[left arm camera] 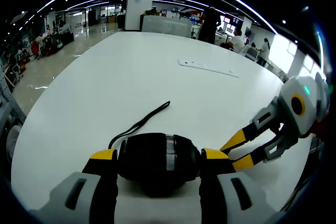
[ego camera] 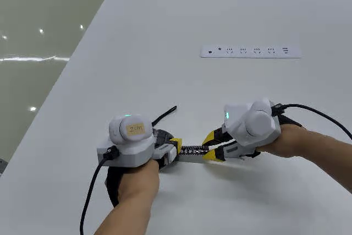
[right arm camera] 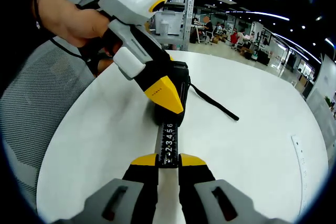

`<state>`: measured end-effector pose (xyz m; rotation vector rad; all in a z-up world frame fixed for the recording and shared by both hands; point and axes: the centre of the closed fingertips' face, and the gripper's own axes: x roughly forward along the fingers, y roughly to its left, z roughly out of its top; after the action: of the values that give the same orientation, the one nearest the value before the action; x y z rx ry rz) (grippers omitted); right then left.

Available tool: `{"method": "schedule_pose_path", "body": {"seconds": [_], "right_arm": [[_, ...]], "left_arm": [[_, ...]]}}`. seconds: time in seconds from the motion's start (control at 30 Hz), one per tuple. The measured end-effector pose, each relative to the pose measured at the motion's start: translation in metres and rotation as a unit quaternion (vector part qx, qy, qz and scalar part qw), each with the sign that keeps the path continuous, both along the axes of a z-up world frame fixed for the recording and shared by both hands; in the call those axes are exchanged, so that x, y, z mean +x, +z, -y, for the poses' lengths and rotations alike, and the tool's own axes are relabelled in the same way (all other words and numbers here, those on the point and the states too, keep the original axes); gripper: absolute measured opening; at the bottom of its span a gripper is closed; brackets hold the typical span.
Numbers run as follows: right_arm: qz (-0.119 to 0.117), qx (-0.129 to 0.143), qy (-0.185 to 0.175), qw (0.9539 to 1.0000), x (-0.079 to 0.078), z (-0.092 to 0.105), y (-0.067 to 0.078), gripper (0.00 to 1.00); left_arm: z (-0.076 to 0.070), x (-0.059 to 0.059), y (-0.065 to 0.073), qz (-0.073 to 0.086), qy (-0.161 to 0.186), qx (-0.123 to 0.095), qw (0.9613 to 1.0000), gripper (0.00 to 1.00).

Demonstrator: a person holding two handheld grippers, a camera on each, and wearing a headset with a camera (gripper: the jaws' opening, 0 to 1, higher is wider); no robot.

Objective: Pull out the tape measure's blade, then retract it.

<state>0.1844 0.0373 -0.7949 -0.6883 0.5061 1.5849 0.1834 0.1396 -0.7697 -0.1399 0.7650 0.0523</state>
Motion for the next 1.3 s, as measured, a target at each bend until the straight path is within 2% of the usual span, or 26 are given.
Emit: {"method": "schedule_pose_path", "body": {"seconds": [0.3,0.57,0.87,1.3], "right_arm": [[0.0,0.001,0.0,1.0,0.0,-0.004,0.0,0.13],[0.001,0.001,-0.001,1.0,-0.001,-0.006,0.0,0.13],[0.002,0.001,0.001,1.0,-0.001,-0.01,0.0,0.13],[0.002,0.001,0.001,1.0,-0.002,-0.015,-0.002,0.13]], "left_arm": [[-0.004,0.004,-0.002,0.001,0.001,-0.001,1.0,0.59],[0.003,0.007,-0.001,0.0,-0.004,-0.001,1.0,0.59],[0.001,0.0,0.002,0.002,-0.002,-0.001,1.0,0.59],[0.001,0.0,0.001,0.001,-0.003,-0.001,1.0,0.59]]}}
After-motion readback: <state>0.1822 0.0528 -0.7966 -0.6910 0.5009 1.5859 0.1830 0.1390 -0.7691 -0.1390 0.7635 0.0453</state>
